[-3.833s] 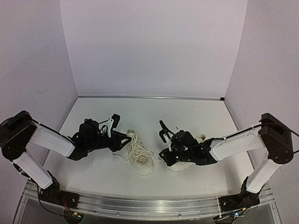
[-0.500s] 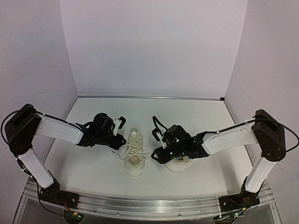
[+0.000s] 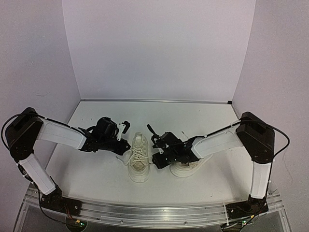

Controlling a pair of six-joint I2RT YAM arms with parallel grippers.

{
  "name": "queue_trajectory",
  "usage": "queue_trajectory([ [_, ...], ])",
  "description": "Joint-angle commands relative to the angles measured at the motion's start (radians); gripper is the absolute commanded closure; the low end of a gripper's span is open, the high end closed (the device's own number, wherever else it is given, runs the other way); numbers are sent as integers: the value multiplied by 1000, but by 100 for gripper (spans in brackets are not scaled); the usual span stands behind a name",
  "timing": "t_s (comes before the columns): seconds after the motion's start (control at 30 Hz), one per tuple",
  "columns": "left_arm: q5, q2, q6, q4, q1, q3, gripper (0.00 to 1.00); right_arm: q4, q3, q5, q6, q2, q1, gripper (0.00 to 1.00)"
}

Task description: Tie the shoes

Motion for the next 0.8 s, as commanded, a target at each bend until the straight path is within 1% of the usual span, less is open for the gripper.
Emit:
queue_trajectory([
  [0.0,-10,10,10,-3,10,41,91,-114,29,131,-22,-6,10,49],
  [0.13,-11,17,11,-4,14,40,91,-203,31,279,-53,-52,10,47],
  [0.2,-11,20,10,-7,17,41,91,-233,28,328,-67,-84,10,46],
  [0.33,-14,16,11,-11,21,43,91,-271,18,356,-94,-140,10,45],
  [0.4,-13,11,13,-14,21,42,91,-276,8,302,-117,-169,10,45],
  [0.5,-13,-1,15,-18,23,38,90,-248,-12,152,-168,-215,10,45],
  [0.57,-10,-13,19,-18,23,34,88,-216,-27,22,-201,-247,10,43],
  [0.67,-14,-42,26,-25,23,30,84,-180,-24,-118,-222,-288,10,41],
  [0.77,-23,-71,31,-41,25,31,78,-162,-6,-156,-229,-303,11,41],
])
